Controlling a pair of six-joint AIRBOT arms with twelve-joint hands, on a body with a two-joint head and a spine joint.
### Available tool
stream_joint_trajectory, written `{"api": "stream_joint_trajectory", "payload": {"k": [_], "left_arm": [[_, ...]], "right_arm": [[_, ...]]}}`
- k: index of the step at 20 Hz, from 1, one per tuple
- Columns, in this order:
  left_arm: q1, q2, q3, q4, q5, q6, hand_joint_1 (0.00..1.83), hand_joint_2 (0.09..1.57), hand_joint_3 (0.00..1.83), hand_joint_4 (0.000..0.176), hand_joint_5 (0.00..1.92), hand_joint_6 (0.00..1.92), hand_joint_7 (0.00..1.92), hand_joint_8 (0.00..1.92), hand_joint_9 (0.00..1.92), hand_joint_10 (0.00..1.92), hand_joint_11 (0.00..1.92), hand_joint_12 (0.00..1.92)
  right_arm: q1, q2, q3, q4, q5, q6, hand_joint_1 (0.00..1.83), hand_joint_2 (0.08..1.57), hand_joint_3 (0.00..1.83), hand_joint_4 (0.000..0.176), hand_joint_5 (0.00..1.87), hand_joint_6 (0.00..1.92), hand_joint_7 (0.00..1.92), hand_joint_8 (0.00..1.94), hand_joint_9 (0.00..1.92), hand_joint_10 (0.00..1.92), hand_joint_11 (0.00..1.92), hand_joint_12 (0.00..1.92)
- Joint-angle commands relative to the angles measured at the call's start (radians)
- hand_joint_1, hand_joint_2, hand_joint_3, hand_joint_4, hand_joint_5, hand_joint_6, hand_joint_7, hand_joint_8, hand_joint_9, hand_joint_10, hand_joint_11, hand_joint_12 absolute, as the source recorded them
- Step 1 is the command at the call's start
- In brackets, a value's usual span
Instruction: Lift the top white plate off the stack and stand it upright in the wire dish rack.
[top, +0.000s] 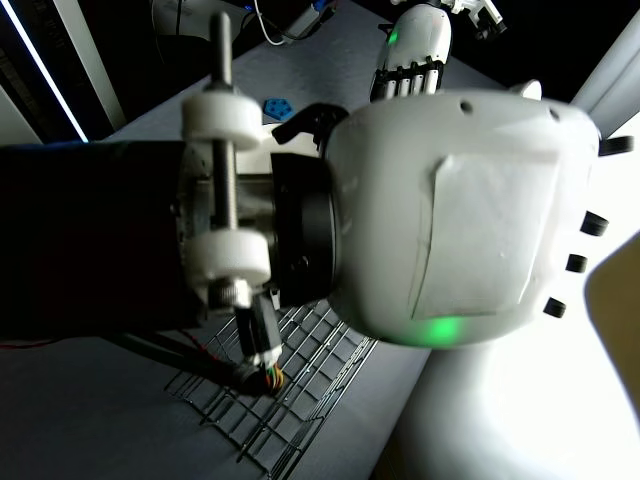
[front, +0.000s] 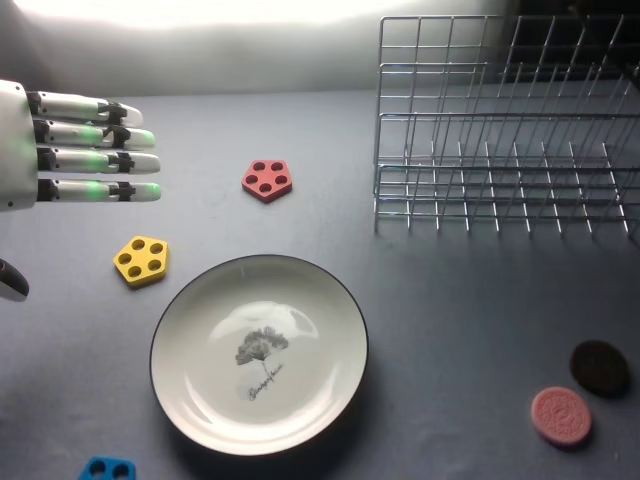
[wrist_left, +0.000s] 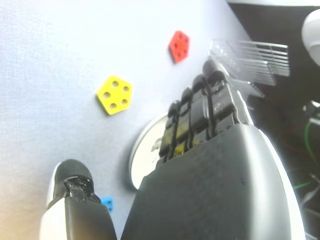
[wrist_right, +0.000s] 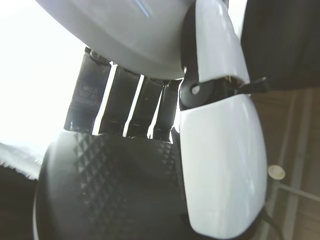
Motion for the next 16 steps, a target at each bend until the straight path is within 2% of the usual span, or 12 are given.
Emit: {"api": "stream_joint_trajectory", "payload": {"k": [1,2,3,4,5,6,7,10,11,13,14,16], "left_arm": [[-0.021,0.012,0.004,-0.07,-0.049,0.008,0.23,0.95,0.0,0.0,0.06,0.0,0.09,0.0,0.1,0.0,0.0,0.49],[-0.021,0.012,0.004,-0.07,-0.049,0.008,0.23,0.96,0.0,0.0,0.05,0.0,0.07,0.0,0.09,0.0,0.0,0.45],[-0.021,0.012,0.004,-0.069,-0.052,0.008,0.24,0.95,0.0,0.0,0.07,0.01,0.09,0.01,0.1,0.01,0.01,0.45],[-0.021,0.012,0.004,-0.069,-0.053,0.008,0.23,0.95,0.0,0.0,0.07,0.01,0.09,0.01,0.1,0.01,0.0,0.44],[-0.021,0.012,0.004,-0.069,-0.054,0.008,0.22,0.95,0.0,0.0,0.05,0.0,0.07,0.0,0.08,0.0,0.0,0.41],[-0.021,0.012,0.004,-0.07,-0.054,0.008,0.23,0.96,0.0,0.0,0.04,0.0,0.06,0.0,0.07,0.0,0.0,0.39],[-0.021,0.012,0.004,-0.07,-0.054,0.007,0.24,0.96,0.0,0.0,0.03,0.0,0.05,0.0,0.05,0.0,0.0,0.33],[-0.021,0.014,0.004,-0.07,-0.054,0.007,0.24,0.96,0.0,0.0,0.03,0.0,0.04,0.0,0.05,0.0,0.0,0.32],[-0.021,0.015,0.004,-0.07,-0.055,0.007,0.23,0.95,0.0,0.0,0.04,0.0,0.05,0.0,0.07,0.0,0.0,0.39],[-0.021,0.016,0.004,-0.07,-0.055,0.007,0.23,0.96,0.0,0.0,0.06,0.0,0.08,0.0,0.08,0.0,0.0,0.4],[-0.021,0.016,0.004,-0.069,-0.055,0.007,0.23,0.96,0.0,0.0,0.05,0.0,0.07,0.0,0.07,0.0,0.0,0.39],[-0.021,0.016,0.004,-0.069,-0.054,0.007,0.22,0.96,0.0,0.0,0.04,0.0,0.06,0.0,0.08,0.0,0.0,0.41]], "right_arm": [[0.026,0.018,0.003,0.041,0.095,0.065,1.39,1.08,0.0,0.0,0.89,1.13,1.06,0.75,1.08,0.9,1.23,0.41],[0.027,0.022,0.002,0.016,0.088,0.108,1.47,1.06,0.0,0.0,0.9,1.06,1.08,0.65,1.08,0.77,1.08,1.1],[0.029,0.026,0.0,-0.012,0.086,0.154,1.49,1.06,0.0,0.0,0.91,1.05,1.08,0.62,1.08,0.74,1.04,1.24],[0.03,0.029,-0.002,-0.027,0.083,0.178,1.41,1.07,0.0,0.0,0.93,1.1,1.07,0.69,1.08,0.84,1.09,0.83],[0.031,0.033,-0.003,-0.048,0.083,0.208,1.39,1.08,0.0,0.0,0.92,1.13,1.05,0.74,1.08,0.88,1.17,0.61],[0.032,0.037,-0.006,-0.072,0.081,0.247,1.47,1.06,0.0,0.0,0.91,1.08,1.07,0.65,1.07,0.77,1.07,1.12],[0.033,0.046,-0.015,-0.111,0.079,0.299,1.49,1.06,0.0,0.0,0.9,1.07,1.09,0.63,1.08,0.74,1.04,1.24],[0.033,0.067,-0.04,-0.131,0.083,0.337,1.49,1.06,0.0,0.0,0.89,1.07,1.09,0.62,1.08,0.73,1.03,1.27],[0.033,0.076,-0.048,-0.132,0.089,0.34,1.5,1.05,0.0,0.0,0.92,1.06,1.11,0.56,1.1,0.69,1.04,1.25],[0.033,0.082,-0.051,-0.148,0.095,0.356,1.49,1.06,0.0,0.0,0.9,1.08,1.07,0.65,1.05,0.77,1.02,1.28],[0.033,0.084,-0.051,-0.177,0.096,0.383,1.48,1.07,0.0,0.0,0.91,1.08,1.07,0.66,1.05,0.78,1.03,1.19],[0.033,0.092,-0.052,-0.207,0.107,0.423,1.49,1.06,0.0,0.0,0.91,1.06,1.08,0.62,1.08,0.73,1.03,1.26]]}}
